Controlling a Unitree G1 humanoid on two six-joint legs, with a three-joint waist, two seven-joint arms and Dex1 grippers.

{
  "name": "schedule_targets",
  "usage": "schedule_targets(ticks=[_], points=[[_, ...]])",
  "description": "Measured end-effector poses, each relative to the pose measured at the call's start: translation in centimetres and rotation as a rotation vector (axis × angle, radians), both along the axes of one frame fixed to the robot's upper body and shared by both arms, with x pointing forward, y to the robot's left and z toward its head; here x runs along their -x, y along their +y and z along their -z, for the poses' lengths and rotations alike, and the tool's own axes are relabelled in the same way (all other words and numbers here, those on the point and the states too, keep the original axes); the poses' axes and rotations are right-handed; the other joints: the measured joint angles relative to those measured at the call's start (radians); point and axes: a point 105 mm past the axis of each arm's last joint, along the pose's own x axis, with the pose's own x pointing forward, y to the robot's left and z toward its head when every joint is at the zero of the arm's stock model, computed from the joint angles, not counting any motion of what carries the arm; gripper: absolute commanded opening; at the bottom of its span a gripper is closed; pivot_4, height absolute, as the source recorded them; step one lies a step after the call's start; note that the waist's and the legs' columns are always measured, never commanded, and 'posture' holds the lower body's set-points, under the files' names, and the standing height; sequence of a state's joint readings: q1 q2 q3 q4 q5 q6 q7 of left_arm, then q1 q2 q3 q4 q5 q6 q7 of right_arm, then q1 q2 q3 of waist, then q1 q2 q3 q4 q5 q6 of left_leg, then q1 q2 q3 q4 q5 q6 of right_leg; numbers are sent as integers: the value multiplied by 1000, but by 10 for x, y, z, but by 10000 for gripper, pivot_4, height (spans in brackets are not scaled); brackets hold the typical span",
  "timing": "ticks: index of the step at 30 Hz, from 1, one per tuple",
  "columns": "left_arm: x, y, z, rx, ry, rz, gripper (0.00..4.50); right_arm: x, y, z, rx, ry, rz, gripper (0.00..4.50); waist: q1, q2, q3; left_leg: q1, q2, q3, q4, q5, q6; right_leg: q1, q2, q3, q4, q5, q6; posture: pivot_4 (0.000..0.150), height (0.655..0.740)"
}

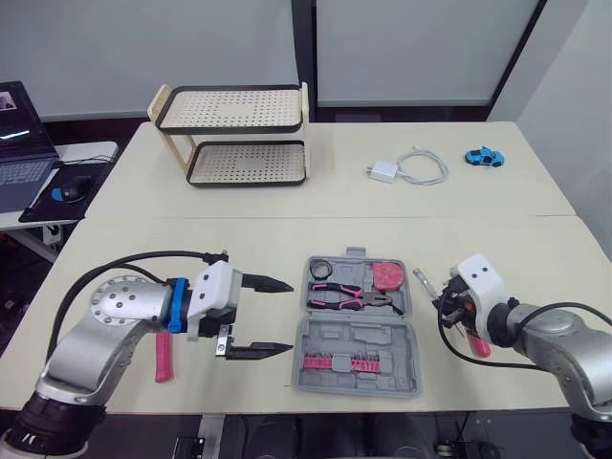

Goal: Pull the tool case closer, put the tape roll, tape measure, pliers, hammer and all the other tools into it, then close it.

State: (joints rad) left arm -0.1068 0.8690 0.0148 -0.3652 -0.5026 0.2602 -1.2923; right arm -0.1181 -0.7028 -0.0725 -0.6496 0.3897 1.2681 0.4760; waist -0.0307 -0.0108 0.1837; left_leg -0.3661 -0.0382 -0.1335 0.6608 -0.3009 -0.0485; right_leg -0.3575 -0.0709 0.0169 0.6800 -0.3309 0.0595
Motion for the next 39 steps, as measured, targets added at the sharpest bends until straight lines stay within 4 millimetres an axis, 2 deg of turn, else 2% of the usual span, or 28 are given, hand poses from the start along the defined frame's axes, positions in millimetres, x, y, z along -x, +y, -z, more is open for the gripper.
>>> schedule_targets(ticks=[3, 5, 8, 14, 19, 23, 32, 39], points=[[2, 18, 9, -65, 38, -26, 45000, 9, 8, -24, 106, -23, -169, 1529, 0, 1, 1, 0, 0, 0, 0, 0, 0, 0, 0, -1, 0, 0, 0, 1500, 7400], [4, 25, 14, -98, 44, -27, 45000, 17, 20, -32, 163, -26, -301, 1529, 0, 1, 1, 0, 0, 0, 0, 0, 0, 0, 0, -1, -1, 0, 0, 1500, 7400], [6, 35, 22, -159, 38, -28, 45000, 30, 41, -29, 220, 16, -505, 1529, -1, 0, 1, 0, 1, 0, 0, 0, 0, 0, 0, -1, -1, 0, 0, 1500, 7400], [3, 38, 27, -203, -14, -20, 45000, 34, 72, -24, 261, 46, -699, 1529, -1, 0, 1, -1, 1, 0, 0, 0, 0, -1, 0, -1, -1, 0, 0, 1500, 7400], [3, 33, 30, -215, -13, 2, 45000, 30, 90, -8, 302, 76, -775, 1529, -1, 0, 1, -3, 1, 0, 0, 0, 0, -4, 0, -1, 0, 0, 0, 1500, 7400], [2, 30, 30, -218, -20, 15, 45000, 23, 106, 1, 326, 63, -818, 1529, -2, 0, 0, -11, 1, 0, 2, 1, -1, -13, 0, -1, 3, 0, 0, 1500, 7400], [3, 25, 29, -221, -28, 36, 45000, 9, 126, 15, 382, 33, -885, 1529, -3, 0, 0, -15, 1, -1, 2, 3, -4, -17, 0, -2, 2, 0, 0, 1500, 7400], [2, 23, 29, -217, -35, 29, 45000, 3, 133, 24, 395, 24, -905, 1529, -3, 0, 0, -15, 0, -1, 2, 3, -4, -17, 0, -1, 3, 0, 0, 1500, 7400]])
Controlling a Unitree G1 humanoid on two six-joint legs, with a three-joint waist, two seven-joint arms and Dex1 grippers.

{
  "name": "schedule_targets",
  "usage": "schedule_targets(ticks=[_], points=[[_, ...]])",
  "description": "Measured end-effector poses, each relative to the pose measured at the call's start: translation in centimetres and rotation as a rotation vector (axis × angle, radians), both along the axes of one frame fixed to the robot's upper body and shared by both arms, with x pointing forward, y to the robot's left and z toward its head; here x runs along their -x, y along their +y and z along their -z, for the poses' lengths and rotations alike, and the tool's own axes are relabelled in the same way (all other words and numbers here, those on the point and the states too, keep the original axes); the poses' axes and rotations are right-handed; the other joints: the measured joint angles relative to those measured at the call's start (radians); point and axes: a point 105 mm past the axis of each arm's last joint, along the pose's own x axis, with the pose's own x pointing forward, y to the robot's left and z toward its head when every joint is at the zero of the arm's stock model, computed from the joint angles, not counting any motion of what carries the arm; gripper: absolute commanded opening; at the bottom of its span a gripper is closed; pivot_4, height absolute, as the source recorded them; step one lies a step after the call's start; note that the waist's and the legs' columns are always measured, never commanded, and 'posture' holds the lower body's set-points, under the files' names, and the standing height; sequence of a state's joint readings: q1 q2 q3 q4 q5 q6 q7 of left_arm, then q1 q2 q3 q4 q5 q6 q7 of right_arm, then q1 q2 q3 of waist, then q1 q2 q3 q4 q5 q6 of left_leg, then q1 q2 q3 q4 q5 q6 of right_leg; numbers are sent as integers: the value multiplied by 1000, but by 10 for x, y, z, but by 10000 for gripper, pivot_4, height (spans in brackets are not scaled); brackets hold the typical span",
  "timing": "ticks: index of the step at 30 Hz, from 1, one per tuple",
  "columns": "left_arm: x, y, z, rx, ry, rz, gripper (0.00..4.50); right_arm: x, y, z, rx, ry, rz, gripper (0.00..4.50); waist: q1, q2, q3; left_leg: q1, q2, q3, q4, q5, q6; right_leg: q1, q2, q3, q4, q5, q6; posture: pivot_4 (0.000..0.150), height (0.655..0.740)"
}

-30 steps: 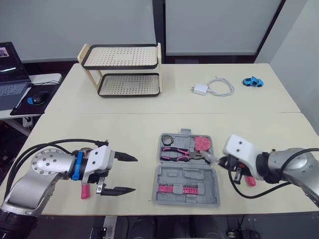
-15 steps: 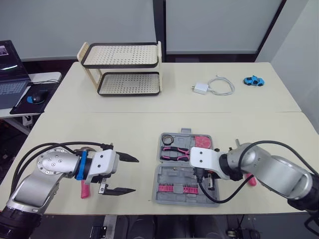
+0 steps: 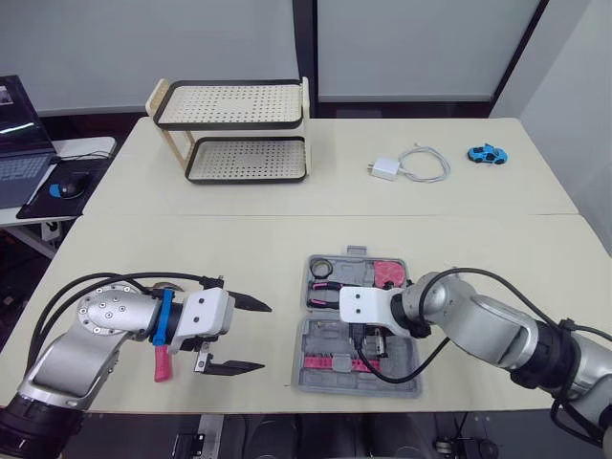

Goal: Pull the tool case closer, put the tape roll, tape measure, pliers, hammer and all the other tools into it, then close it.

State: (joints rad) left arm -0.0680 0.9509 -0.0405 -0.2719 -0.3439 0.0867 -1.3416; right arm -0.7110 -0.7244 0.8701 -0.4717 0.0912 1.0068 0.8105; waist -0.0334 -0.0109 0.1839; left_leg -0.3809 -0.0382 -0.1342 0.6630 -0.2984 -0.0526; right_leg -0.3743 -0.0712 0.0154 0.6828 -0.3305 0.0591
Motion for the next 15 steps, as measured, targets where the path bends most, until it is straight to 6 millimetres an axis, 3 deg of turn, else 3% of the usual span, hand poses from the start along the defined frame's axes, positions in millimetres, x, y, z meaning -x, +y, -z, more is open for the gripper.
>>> schedule_targets(ticks=[15], points=[[-1, -4, 2, 5, -6, -4, 45000, -3, 6, 14, 14, 0, -16, 1529, 0, 0, 0, 0, 0, 0, 1, 0, -1, 0, 0, 0, 1, 0, 0, 1500, 7400]])
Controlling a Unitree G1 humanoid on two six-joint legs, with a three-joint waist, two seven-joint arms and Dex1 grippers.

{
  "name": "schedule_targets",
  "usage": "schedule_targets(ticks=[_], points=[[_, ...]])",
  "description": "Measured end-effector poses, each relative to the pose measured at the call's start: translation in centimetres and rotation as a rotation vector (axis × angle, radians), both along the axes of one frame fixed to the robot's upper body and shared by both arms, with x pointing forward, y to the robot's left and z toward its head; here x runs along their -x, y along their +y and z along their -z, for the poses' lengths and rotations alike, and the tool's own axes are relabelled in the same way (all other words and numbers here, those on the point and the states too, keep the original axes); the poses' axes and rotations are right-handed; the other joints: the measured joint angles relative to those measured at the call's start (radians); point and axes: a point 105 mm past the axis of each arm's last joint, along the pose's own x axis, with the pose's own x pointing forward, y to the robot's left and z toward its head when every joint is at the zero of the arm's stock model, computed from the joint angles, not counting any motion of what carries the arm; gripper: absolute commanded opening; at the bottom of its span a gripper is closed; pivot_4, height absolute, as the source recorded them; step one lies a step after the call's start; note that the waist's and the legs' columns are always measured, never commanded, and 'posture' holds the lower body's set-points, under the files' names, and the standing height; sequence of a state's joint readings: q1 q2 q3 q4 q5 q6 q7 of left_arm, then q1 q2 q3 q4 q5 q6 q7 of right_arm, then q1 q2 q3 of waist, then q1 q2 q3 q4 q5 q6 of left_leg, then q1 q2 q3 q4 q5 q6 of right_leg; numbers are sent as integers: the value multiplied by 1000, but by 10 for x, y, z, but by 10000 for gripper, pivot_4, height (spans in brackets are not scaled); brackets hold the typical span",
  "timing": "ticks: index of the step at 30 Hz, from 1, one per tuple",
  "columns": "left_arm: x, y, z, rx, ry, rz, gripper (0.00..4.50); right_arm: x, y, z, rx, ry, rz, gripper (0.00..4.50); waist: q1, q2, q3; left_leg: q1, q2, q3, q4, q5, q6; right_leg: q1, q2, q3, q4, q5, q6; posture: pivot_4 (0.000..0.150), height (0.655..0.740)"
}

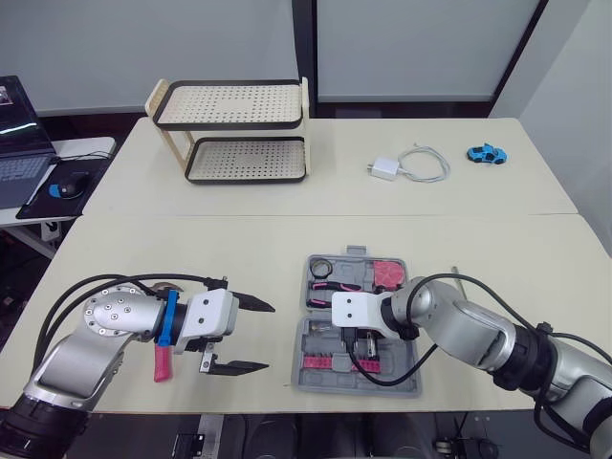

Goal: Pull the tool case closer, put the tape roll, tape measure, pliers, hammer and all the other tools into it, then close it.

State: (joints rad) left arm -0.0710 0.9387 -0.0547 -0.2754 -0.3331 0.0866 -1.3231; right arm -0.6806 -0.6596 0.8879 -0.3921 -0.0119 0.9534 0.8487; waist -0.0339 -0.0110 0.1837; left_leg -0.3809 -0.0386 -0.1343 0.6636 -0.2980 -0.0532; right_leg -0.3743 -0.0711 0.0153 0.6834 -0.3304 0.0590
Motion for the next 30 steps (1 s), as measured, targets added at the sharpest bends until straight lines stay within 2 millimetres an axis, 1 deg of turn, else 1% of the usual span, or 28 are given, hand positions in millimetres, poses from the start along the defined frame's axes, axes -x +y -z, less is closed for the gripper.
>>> schedule_targets(ticks=[11, 13, 16, 19, 21, 25, 28, 30], points=[[1, -2, 1, 2, 3, 5, 45000, 0, 2, 0, 6, -11, -15, 1529, 0, 0, 0, 0, 0, 0, 0, 0, 0, 0, 0, 0, 1, 0, 0, 1500, 7400], [1, -2, 1, 2, 1, 8, 45000, 0, 2, 0, 6, -11, -16, 8990, 0, 0, 0, 0, 0, 0, 1, 0, 0, 0, 0, 0, 1, 0, 0, 1500, 7400], [1, -3, 1, 2, 0, 9, 45000, 4, 3, -1, -8, 4, -23, 18768, 0, 0, 0, 0, 0, 0, 1, 0, 0, 0, 0, 0, 2, 0, 0, 1500, 7400], [2, -3, 0, 3, -1, 10, 45000, 5, 4, -14, -44, -11, -24, 29194, 0, 0, 0, 0, 0, 0, 1, 0, 0, 0, 0, 0, 3, 0, 0, 1500, 7400], [2, -4, 1, 4, -1, 13, 45000, 6, 3, -23, -65, -17, -26, 29194, 1, 0, 0, 0, 0, 0, 1, 0, 0, 0, 0, 0, 3, 0, 0, 1500, 7400], [4, -6, 0, 5, -3, 20, 45000, 9, -1, -35, -89, -40, -55, 29194, 1, 0, 0, 1, 0, 0, 1, 0, 1, 0, 0, 0, 4, 0, 0, 1500, 7400], [4, -5, 1, 6, 4, 15, 45000, 10, -6, -37, -132, -61, -75, 23211, 1, 0, 0, 1, 0, 0, 1, -1, 1, 0, 0, 0, 4, 0, 0, 1500, 7400], [4, -5, 1, 6, 8, 14, 45000, 12, -8, -33, -150, -61, -85, 16241, 1, 0, 0, 1, 0, 0, 1, -1, 1, 0, 0, 0, 4, 0, 0, 1500, 7400]])
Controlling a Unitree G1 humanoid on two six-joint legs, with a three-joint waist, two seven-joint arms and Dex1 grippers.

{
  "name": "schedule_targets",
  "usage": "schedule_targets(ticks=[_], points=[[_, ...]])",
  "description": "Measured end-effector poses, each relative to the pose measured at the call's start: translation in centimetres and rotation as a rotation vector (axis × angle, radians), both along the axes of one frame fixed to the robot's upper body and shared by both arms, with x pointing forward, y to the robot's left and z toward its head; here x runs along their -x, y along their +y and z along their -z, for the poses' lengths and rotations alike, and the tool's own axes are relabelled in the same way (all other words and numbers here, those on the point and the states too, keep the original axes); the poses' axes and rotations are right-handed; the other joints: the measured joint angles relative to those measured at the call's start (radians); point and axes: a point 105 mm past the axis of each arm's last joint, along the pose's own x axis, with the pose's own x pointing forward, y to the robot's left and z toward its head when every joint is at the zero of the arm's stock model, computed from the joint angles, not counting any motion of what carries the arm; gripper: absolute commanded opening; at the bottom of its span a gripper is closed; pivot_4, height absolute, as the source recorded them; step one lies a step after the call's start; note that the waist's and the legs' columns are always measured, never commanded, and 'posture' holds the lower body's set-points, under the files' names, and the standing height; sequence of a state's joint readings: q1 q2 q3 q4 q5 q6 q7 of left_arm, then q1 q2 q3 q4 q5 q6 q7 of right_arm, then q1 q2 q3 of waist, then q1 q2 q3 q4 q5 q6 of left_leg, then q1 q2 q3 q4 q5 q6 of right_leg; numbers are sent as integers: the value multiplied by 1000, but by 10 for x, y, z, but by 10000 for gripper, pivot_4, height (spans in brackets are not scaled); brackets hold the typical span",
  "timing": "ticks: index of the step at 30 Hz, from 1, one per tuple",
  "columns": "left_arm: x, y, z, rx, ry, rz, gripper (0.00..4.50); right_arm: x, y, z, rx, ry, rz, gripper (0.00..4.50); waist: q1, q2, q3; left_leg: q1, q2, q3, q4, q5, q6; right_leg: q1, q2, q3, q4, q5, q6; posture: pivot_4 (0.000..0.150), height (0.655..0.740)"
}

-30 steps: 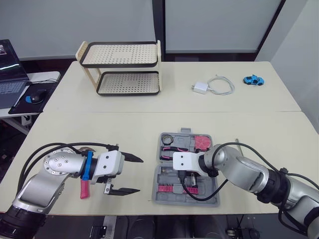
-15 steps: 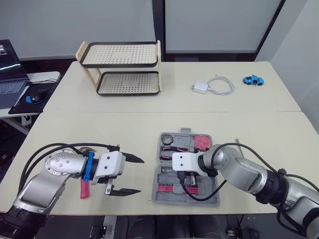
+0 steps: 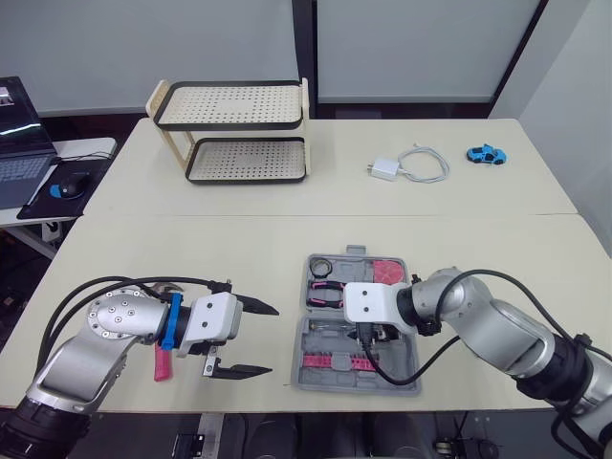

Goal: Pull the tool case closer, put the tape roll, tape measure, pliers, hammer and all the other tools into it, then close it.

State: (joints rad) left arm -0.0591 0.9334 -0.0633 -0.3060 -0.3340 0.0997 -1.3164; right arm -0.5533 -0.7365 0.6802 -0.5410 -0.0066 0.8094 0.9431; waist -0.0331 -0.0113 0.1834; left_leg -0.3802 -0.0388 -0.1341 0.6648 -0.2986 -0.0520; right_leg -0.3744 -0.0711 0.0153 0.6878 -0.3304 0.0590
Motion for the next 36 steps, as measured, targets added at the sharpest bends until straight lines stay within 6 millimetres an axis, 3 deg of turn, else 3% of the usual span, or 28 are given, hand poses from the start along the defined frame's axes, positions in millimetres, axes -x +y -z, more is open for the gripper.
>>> schedule_targets(ticks=[4, 5, 15, 36], points=[[0, -2, 0, 15, 1, -3, 45000, 0, -1, 11, -26, 15, 2, 1277, -1, 0, 0, 1, 0, 0, 0, 0, 0, 0, 0, 0, 1, 0, 0, 1500, 7400], [0, -2, 0, 20, 0, -4, 45000, -1, -1, 14, -29, 19, 8, 198, -1, 0, 0, 1, 0, 0, 0, 0, 0, 0, 0, 0, 1, 0, 0, 1500, 7400], [0, -3, -1, 27, 1, -7, 45000, -17, 1, 28, -18, 7, 62, 198, 0, 0, 0, 1, 0, 0, 0, 0, -1, 0, 0, 0, 2, 0, 0, 1500, 7400], [0, -1, 2, 38, 14, -34, 45000, -15, 2, 34, -3, -14, 31, 198, 0, -1, -1, 1, 0, 0, 0, 1, -1, 0, 0, 0, 2, 0, 0, 1500, 7400]])
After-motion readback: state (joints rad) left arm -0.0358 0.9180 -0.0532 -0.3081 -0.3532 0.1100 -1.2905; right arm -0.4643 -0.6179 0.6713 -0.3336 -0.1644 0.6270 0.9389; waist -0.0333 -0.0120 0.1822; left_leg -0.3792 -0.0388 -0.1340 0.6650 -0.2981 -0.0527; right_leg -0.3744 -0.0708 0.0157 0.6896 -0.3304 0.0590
